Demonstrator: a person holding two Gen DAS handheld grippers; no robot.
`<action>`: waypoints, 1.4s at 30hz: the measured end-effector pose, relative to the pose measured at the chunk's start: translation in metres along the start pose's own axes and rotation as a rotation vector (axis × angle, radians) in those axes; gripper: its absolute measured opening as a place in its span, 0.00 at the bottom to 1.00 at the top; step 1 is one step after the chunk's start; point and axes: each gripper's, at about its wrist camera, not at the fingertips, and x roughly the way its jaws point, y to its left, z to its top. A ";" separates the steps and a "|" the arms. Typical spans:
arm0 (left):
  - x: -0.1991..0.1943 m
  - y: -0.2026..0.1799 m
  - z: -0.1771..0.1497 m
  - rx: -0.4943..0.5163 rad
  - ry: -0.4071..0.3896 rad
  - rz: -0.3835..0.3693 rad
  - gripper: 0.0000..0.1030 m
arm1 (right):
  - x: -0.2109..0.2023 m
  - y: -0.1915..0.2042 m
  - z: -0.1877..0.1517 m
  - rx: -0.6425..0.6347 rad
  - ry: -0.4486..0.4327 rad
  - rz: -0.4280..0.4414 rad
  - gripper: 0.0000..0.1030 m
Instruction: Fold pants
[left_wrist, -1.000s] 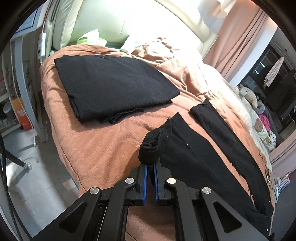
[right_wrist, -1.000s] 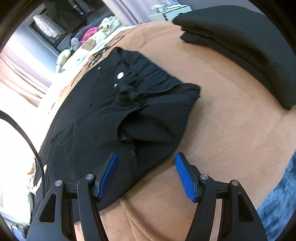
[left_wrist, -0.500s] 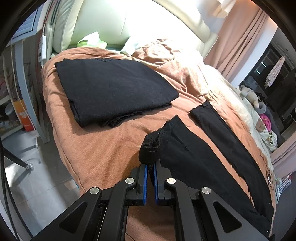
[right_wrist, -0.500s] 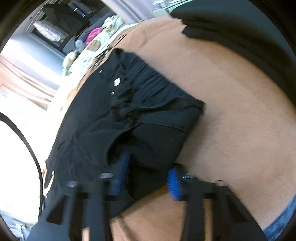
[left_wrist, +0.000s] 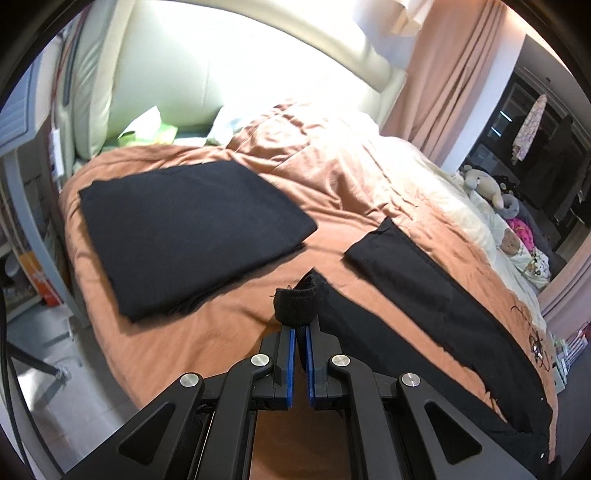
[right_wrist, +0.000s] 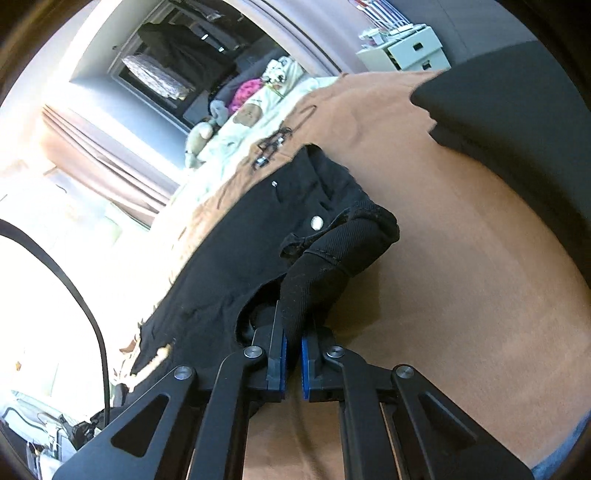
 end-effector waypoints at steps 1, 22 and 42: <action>0.000 -0.002 0.003 0.004 -0.002 -0.003 0.05 | 0.001 -0.001 0.002 -0.001 -0.006 -0.001 0.02; 0.016 -0.088 0.101 0.103 -0.102 -0.086 0.05 | 0.035 0.021 0.045 -0.015 -0.078 0.055 0.02; 0.106 -0.167 0.170 0.158 -0.060 -0.083 0.05 | 0.098 0.063 0.097 -0.025 -0.115 0.021 0.02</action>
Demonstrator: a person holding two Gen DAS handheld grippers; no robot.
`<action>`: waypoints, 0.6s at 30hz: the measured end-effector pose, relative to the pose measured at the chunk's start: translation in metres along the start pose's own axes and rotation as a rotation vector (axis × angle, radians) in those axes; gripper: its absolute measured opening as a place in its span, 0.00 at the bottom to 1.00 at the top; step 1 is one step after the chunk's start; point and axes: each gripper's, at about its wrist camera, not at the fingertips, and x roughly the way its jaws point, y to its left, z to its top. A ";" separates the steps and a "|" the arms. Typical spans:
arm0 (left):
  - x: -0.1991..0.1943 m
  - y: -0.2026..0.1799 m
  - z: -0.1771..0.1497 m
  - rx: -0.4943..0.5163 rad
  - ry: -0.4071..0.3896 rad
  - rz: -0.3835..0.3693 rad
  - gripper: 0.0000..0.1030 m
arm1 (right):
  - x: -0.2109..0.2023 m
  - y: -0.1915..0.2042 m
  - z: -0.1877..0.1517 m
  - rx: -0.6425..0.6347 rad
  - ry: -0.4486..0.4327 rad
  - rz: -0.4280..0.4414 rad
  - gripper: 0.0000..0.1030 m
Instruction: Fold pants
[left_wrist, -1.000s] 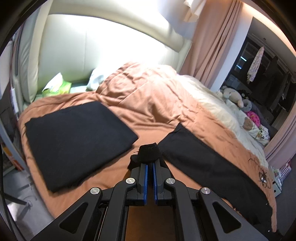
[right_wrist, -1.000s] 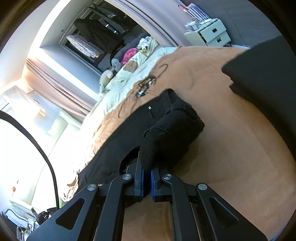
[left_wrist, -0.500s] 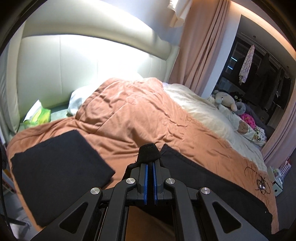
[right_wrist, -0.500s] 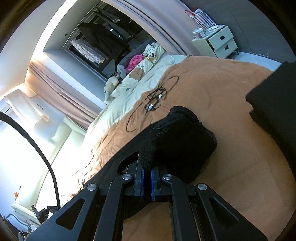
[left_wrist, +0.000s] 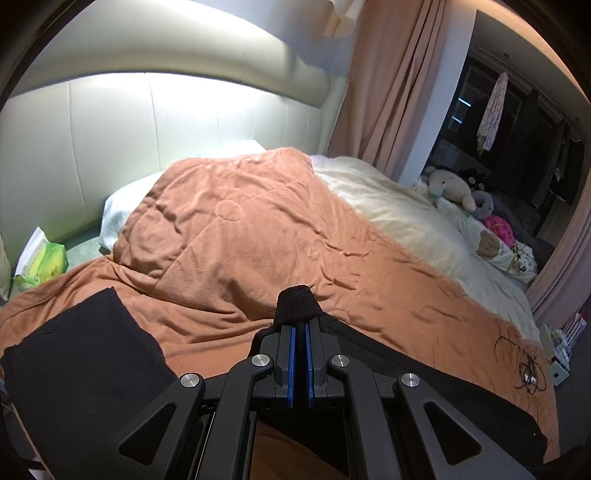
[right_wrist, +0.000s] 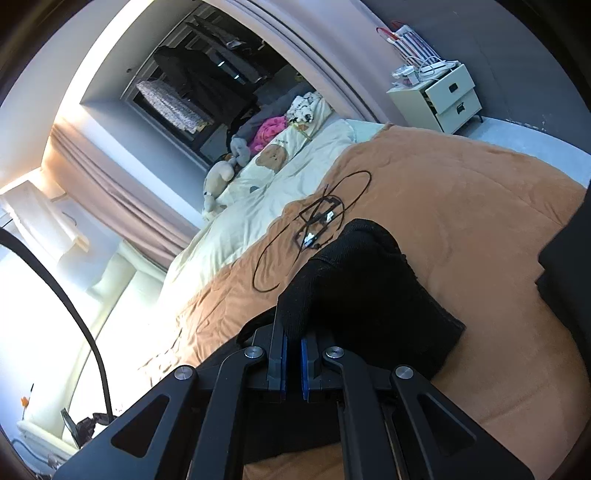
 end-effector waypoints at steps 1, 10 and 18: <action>0.007 0.000 0.001 -0.005 0.008 0.000 0.05 | 0.007 0.002 0.003 0.007 0.000 -0.007 0.02; 0.078 -0.019 0.008 -0.006 0.076 0.040 0.05 | 0.060 0.020 0.019 0.022 0.003 -0.055 0.02; 0.155 -0.029 0.000 -0.019 0.139 0.083 0.05 | 0.113 0.026 0.030 0.028 0.014 -0.100 0.02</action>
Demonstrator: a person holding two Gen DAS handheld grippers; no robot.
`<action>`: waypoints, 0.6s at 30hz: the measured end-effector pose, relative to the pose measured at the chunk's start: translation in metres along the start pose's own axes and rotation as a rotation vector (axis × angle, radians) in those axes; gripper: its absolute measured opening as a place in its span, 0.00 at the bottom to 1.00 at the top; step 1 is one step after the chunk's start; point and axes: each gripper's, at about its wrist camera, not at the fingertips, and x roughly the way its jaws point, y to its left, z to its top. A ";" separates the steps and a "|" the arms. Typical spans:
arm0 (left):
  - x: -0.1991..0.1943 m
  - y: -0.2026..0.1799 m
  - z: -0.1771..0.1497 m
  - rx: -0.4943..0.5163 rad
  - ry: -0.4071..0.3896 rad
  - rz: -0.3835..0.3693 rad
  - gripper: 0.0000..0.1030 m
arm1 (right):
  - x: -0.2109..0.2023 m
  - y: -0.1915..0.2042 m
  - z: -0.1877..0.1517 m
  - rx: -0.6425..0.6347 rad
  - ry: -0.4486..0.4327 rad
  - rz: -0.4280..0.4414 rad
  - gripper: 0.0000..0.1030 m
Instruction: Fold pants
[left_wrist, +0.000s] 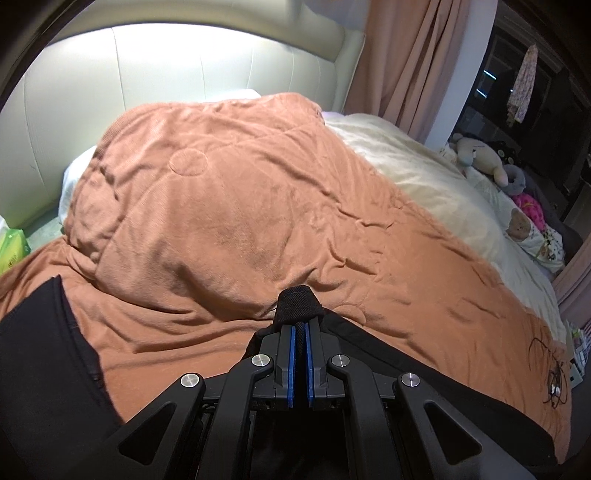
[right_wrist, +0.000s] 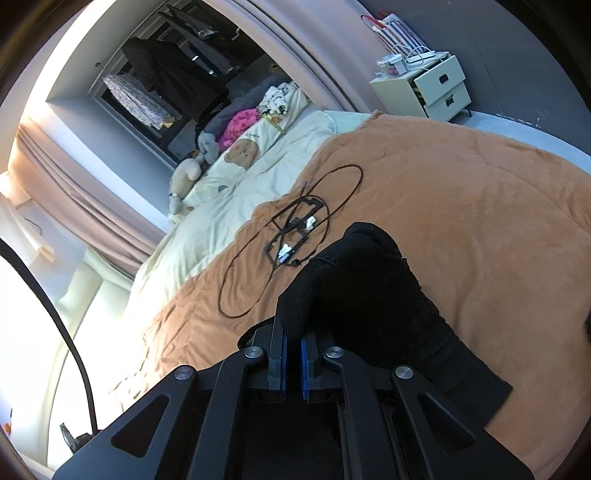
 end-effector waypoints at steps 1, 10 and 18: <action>0.009 -0.001 -0.001 -0.002 0.007 0.008 0.05 | 0.007 0.000 0.001 0.003 0.003 -0.003 0.02; 0.073 -0.016 -0.002 0.031 0.061 0.054 0.05 | 0.058 -0.002 0.009 0.012 0.034 -0.036 0.02; 0.123 -0.023 -0.007 0.066 0.108 0.128 0.05 | 0.093 0.000 0.013 0.006 0.060 -0.067 0.02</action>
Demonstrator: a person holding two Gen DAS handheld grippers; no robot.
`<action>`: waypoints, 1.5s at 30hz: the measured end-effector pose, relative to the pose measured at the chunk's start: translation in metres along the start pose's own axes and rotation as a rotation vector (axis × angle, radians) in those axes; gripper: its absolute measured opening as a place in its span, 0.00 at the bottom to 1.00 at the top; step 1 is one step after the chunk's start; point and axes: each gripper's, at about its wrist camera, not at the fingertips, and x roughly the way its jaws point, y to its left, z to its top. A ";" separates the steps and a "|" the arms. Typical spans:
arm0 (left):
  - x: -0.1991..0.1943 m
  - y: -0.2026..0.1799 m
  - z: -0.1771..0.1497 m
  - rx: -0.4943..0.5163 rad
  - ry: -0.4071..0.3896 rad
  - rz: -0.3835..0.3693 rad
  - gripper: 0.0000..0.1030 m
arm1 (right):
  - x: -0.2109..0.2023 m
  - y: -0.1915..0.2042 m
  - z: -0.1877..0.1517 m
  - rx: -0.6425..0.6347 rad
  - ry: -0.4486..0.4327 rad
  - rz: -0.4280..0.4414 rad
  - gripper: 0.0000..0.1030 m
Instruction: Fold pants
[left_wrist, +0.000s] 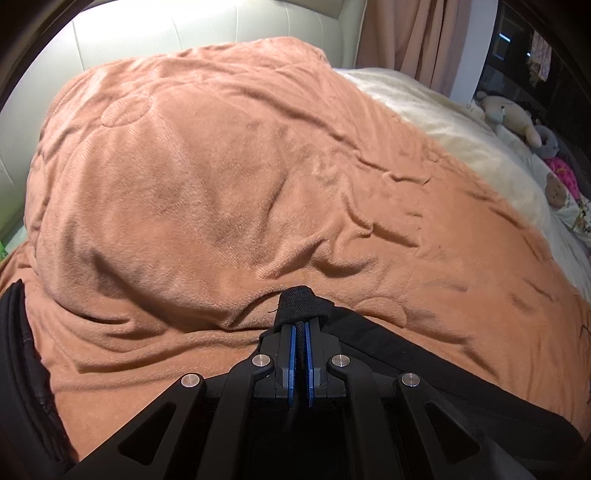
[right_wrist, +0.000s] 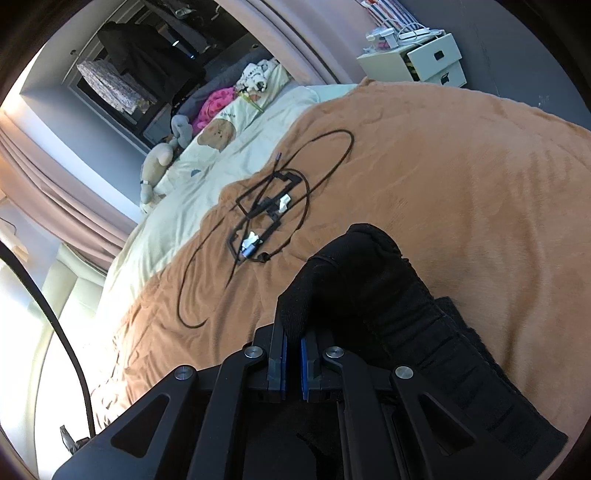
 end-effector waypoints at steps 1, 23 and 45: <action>0.005 -0.001 0.000 0.001 0.002 0.005 0.05 | 0.004 0.001 0.001 -0.003 0.001 -0.005 0.02; -0.024 0.015 -0.007 0.020 0.056 -0.139 0.86 | -0.042 -0.010 -0.012 -0.046 0.014 -0.001 0.74; -0.138 0.086 -0.085 -0.030 0.056 -0.191 0.54 | -0.179 0.009 -0.064 -0.198 0.008 -0.061 0.74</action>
